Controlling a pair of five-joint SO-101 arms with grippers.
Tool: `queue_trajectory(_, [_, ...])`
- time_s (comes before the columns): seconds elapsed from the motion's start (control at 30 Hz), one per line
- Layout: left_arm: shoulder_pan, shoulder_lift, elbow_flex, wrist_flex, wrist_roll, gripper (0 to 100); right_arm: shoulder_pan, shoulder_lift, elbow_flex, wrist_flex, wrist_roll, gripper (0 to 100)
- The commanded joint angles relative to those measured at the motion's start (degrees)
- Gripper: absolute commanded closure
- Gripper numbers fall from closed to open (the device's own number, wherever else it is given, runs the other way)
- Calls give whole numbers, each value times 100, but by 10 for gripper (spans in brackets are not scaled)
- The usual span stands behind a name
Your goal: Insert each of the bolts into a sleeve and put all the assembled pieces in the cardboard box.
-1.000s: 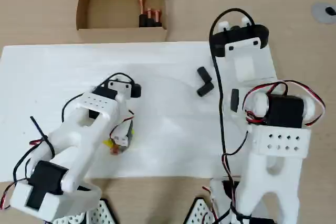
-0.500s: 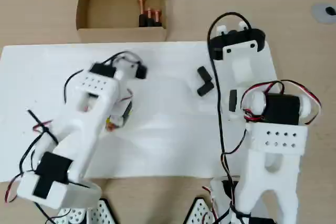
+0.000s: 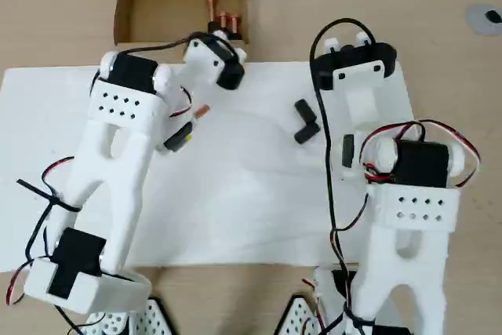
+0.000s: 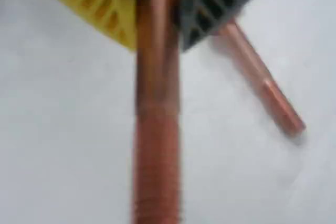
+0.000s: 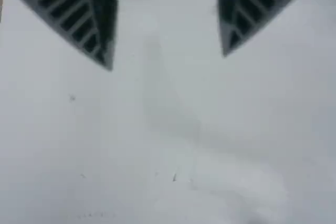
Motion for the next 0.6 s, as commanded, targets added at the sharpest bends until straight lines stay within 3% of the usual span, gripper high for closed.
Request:
queue_trajectory(0.0, [-193,-66,264,53,-1319,997,101,-136,22,-88,18,853])
queue_trajectory(0.1, [-308,-66,624,53,-2189,997,110,-136,22,-70,35,853])
queue_trajectory(0.27, [-404,-13,897,35,-3042,993,110,-127,22,-97,35,853])
queue_trajectory(0.43, [-712,303,905,-62,-3622,988,110,-119,4,-105,35,853])
queue_trajectory(0.57, [-1046,945,1037,-651,-3745,988,84,-119,22,-105,18,853])
